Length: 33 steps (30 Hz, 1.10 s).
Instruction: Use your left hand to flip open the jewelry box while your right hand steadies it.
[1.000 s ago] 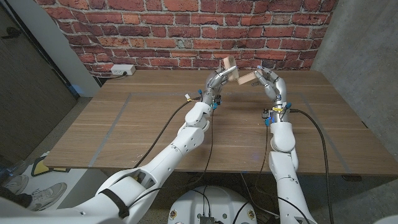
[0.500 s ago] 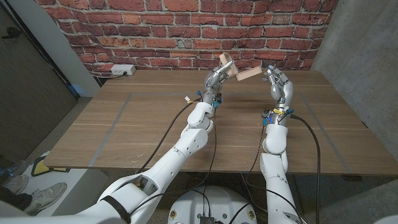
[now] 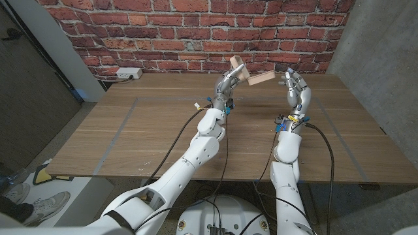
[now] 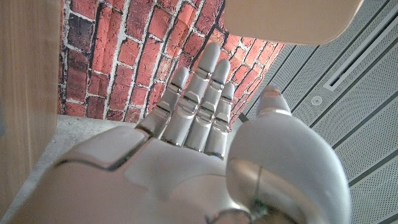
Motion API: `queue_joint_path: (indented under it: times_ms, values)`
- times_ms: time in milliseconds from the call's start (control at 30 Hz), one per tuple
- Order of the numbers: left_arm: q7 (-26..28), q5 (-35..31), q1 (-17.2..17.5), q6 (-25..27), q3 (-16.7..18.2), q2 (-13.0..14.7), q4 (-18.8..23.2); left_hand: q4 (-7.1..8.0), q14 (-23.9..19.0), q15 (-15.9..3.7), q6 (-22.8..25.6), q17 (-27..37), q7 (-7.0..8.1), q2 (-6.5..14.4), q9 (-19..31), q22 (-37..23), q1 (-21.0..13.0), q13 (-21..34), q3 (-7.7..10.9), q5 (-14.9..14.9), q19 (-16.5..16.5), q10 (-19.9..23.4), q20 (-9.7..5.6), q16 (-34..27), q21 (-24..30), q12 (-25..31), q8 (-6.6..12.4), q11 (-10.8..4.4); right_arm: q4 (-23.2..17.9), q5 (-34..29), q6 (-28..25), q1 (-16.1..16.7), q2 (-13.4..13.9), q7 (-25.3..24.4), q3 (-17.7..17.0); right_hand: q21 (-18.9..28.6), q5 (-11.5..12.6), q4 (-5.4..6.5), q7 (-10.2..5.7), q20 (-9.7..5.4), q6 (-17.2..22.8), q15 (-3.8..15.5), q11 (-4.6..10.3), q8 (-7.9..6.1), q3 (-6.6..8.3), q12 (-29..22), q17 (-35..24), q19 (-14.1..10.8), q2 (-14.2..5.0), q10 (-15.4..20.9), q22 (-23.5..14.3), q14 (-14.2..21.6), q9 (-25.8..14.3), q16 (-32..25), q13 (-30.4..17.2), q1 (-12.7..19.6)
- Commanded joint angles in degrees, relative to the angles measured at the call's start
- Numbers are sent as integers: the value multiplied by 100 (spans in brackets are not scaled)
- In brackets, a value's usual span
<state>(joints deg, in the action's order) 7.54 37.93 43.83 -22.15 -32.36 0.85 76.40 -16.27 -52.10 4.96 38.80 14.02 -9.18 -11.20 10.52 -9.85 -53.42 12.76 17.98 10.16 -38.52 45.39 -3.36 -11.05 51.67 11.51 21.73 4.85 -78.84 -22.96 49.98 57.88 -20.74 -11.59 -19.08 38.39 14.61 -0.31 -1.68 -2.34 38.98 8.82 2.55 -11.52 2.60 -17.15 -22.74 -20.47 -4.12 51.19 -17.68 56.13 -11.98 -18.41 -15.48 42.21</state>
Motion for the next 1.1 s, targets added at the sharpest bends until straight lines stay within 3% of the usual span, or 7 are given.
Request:
queue_joint_path:
  times_ms: [33, 133, 200, 400, 433, 533, 1100]
  values:
    - [118, -63, 123, 6, -37, 72, 235, 1131, -1180, -1813, 1485, 9, 1469, 1056, 33, -21, -632, 13, 1128, -10, 65, 1127, -548, 3, -10, -2, -23, -1604, -268, 1107, -357, 215, 410, 1537, 273, -29, -95, 501, 95, -63, -735, 62, -340, 99, -485, 392, 399, 400, 121, -782, 187, -930, -3, 636, 98, -984]
    - [97, -41, 126, 29, -50, 78, 251, 1133, -1176, -1812, 1491, 2, 1467, 1057, 33, -20, -626, 10, 1128, -10, 73, 1128, -550, 0, -15, -2, -27, -1606, -376, 1341, -588, 270, 625, 2038, 377, -161, -106, 576, 126, 204, -1345, -479, -486, 124, -654, 627, 638, 738, 200, -1570, 316, -1848, 9, 852, 176, -1218]
    - [93, -44, 124, 34, -60, 80, 256, 1135, -1168, -1812, 1481, -7, 1452, 1056, 33, -20, -620, 6, 1129, -10, 76, 1122, -549, -2, -21, -6, -41, -1605, -460, 1375, -732, 303, 724, 2248, 421, -312, -101, 578, 63, 534, -1905, -853, -612, 139, -758, 688, 814, 1062, 260, -2333, 417, -2601, 27, 880, 248, -1306]
    - [107, -65, 111, 72, -83, 95, 266, 1134, -1158, -1816, 1488, -27, 1440, 1059, 34, -19, -614, -3, 1135, -9, 74, 1108, -550, -11, -29, -13, -59, -1589, -586, 1499, -950, 323, 967, 2712, 522, -519, -64, 562, 93, 703, -2612, -1199, -786, 127, -907, 684, 1017, 1407, 360, -3257, 533, -3414, 45, 845, 328, -1388]
    - [103, -75, 104, 64, -85, 96, 254, 1133, -1155, -1816, 1487, -29, 1434, 1058, 34, -19, -614, -4, 1135, -9, 72, 1111, -548, -11, -29, -12, -62, -1590, -640, 1515, -1021, 335, 1017, 2804, 542, -590, -37, 548, 83, 769, -2855, -1321, -887, 131, -978, 687, 1077, 1499, 435, -3565, 566, -3654, 52, 841, 353, -1409]
    - [112, -84, 96, 33, -80, 83, 226, 1132, -1148, -1816, 1487, -43, 1431, 1059, 33, -19, -610, -10, 1139, -9, 75, 1106, -541, -18, -37, -15, -79, -1574, -712, 1537, -1118, 347, 1082, 2931, 577, -671, 4, 533, 98, 897, -3137, -1424, -988, 140, -1036, 679, 1132, 1593, 476, -3869, 596, -3928, 57, 844, 376, -1410]
    - [136, -167, 141, -290, -22, 52, 157, 1122, -1116, -1820, 1520, -86, 1427, 1051, 33, -19, -599, -30, 1150, -7, 85, 1105, -538, -35, -64, -17, -126, -1588, -295, 2170, -992, 156, 1074, 3251, 635, -860, 113, 611, 71, 1251, -3654, -1599, -1089, 129, -1306, 662, 1173, 1811, 684, -4438, 633, -4423, 68, 834, 411, -1664]
